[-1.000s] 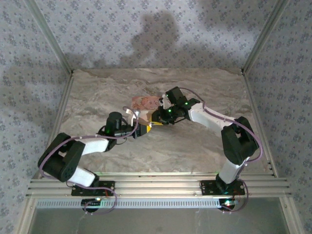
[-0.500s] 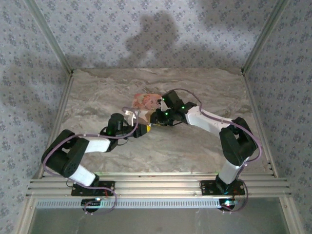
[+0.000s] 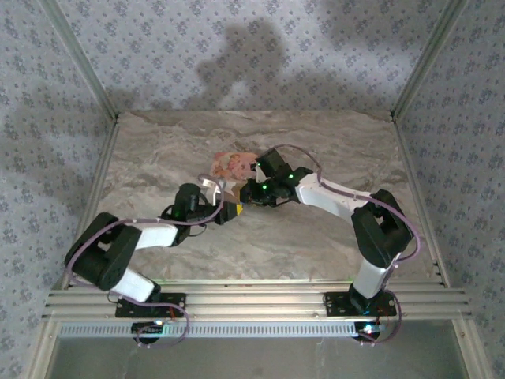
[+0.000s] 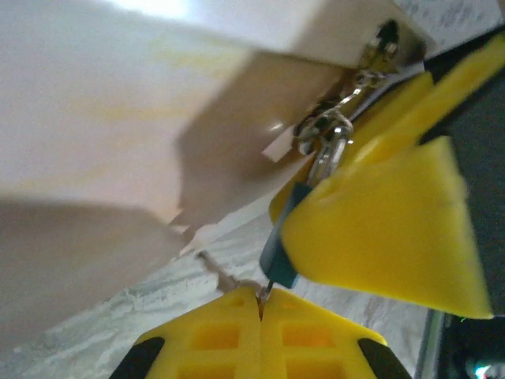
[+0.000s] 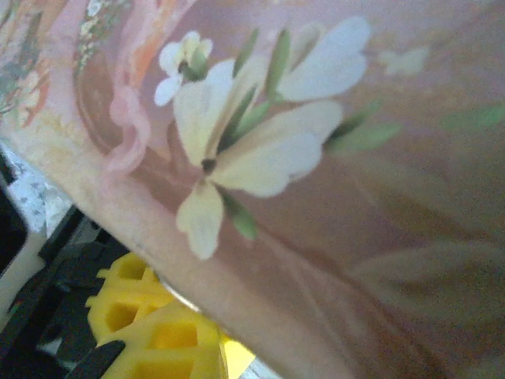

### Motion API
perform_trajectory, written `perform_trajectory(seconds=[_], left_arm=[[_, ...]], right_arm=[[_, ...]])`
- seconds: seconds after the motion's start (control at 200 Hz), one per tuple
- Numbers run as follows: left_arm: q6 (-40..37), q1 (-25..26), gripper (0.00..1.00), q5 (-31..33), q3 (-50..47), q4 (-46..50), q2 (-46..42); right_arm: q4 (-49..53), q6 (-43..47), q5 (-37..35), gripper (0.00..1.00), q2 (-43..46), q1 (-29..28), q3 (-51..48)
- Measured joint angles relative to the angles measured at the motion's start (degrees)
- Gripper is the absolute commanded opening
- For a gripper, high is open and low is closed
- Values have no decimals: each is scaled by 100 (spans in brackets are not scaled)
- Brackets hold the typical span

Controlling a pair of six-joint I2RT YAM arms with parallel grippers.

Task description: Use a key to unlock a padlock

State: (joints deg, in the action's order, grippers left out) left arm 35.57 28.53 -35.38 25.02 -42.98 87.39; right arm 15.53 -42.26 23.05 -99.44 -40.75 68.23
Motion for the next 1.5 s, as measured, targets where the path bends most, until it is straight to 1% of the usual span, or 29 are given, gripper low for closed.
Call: perform_trajectory(seconds=[0.105,0.2,0.37,0.52,0.61,0.675,0.794,0.869,0.934,1.009,1.039,1.079,1.159,1.234,1.319,1.499], left_arm=[[728,-212,0,-487,-96,-944,509],[1099,-291,0,-756,-96,-1329,684],[1147,-273,0,-859,-96,-1453,678],[970,-46,0,-654,9,-1093,634],[820,85,0,-369,20,-933,625],[481,238,0,13,15,-553,483],[-684,850,0,1248,13,667,-116],[-1248,1158,0,1851,-22,1069,-299],[-1569,1279,0,2166,-66,1158,-337],[-1751,1272,0,2245,-98,1154,-323],[-1762,1266,0,2234,-107,1104,-291],[-1755,1250,0,2181,-118,990,-212],[-1698,1233,0,2100,-168,678,-9],[-1606,1204,0,2044,-249,313,170],[-1513,1169,0,1991,-354,-57,313],[-1447,1130,0,1930,-461,-385,382]], right_arm=[[-535,-151,22,0,37,39,-313],[-824,-216,87,0,129,94,-494],[-831,-225,142,0,227,118,-507],[-568,-214,96,0,212,127,-461],[-514,-280,83,0,157,146,-466],[-490,-343,74,0,85,146,-476],[-503,-625,197,0,-2,114,-632],[-509,-717,151,0,-48,26,-704],[-544,-780,35,10,-101,-59,-702],[-601,-855,-98,29,-151,-133,-693],[-612,-874,-146,38,-166,-155,-680],[-614,-922,-186,44,-190,-179,-669],[-573,-1025,-238,51,-236,-216,-669],[-564,-1097,-286,53,-229,-269,-669],[-544,-1150,-345,57,-212,-310,-669],[-385,-1311,-505,64,-7,-367,-815]])
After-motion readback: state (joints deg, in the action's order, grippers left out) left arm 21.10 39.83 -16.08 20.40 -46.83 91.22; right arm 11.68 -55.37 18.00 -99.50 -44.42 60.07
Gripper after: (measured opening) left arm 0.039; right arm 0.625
